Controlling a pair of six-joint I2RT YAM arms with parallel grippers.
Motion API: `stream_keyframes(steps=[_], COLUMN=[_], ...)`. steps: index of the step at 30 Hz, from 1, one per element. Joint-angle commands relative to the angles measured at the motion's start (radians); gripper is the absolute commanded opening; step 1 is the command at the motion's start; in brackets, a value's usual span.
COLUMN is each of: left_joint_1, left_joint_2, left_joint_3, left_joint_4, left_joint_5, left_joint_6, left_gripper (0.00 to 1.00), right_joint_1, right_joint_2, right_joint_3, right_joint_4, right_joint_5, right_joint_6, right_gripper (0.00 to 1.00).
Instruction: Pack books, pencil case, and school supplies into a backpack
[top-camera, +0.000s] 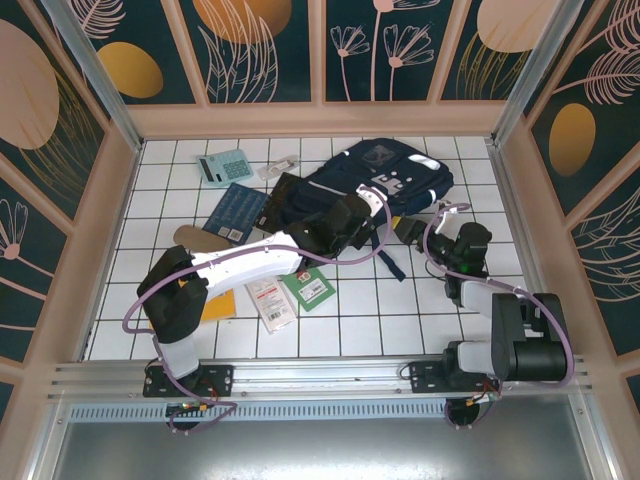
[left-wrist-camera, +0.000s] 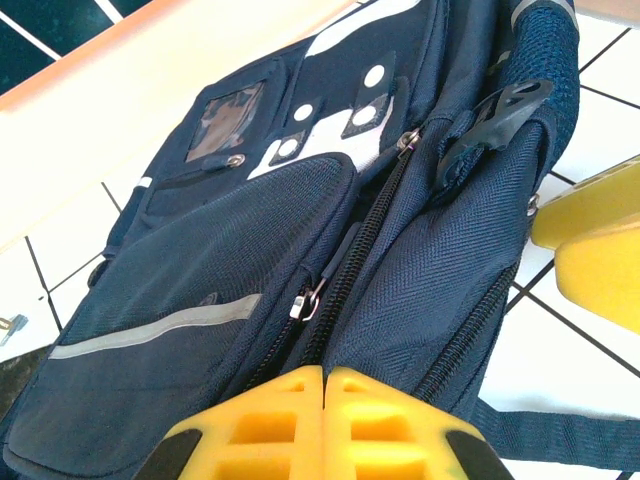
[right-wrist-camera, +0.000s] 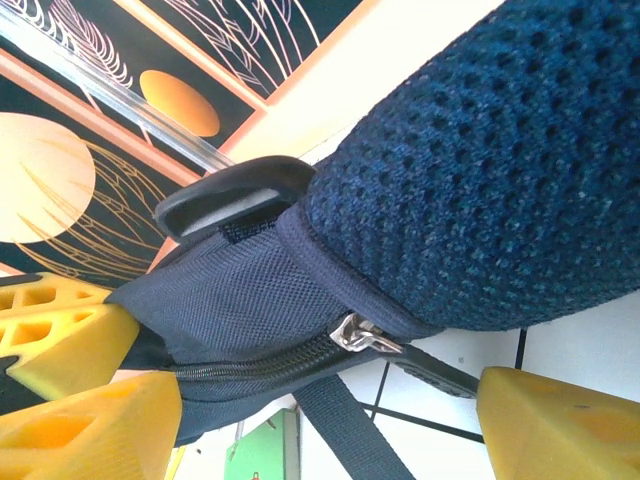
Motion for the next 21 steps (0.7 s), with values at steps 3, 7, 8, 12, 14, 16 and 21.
stream_keyframes(steps=[3,7,8,12,14,16,21], left_joint_1=[0.005,0.004,0.005,0.006,0.004,0.005,0.01], left_joint_2=[-0.069,-0.064,-0.065,-0.064,-0.061,-0.058,-0.049], left_joint_3=[0.023,0.027,0.028,0.03,0.031,0.031,0.043], left_joint_4=[0.072,0.071,0.071,0.071,0.071,0.071,0.063], left_joint_5=[-0.003,0.004,0.005,0.007,0.005,0.003,-0.007], left_joint_6=[-0.029,-0.031,-0.03,-0.031,-0.031,-0.029,-0.033], left_gripper=[0.0,0.0,0.0,0.0,0.0,0.0,0.0], right_joint_1=[-0.005,-0.006,-0.005,-0.006,-0.005,-0.003,0.008], right_joint_2=[0.044,0.091,0.103,0.146,0.162,0.158,0.092], right_joint_3=[0.048,0.064,0.071,0.088,0.087,0.087,0.061], right_joint_4=[0.102,0.161,0.162,0.179,0.211,0.218,0.148], right_joint_5=[-0.044,-0.086,-0.092,-0.123,-0.151,-0.173,-0.145], right_joint_6=[0.019,0.049,0.053,0.067,0.089,0.102,0.057], right_gripper=[0.81,0.81,0.81,0.82,0.82,0.81,0.78])
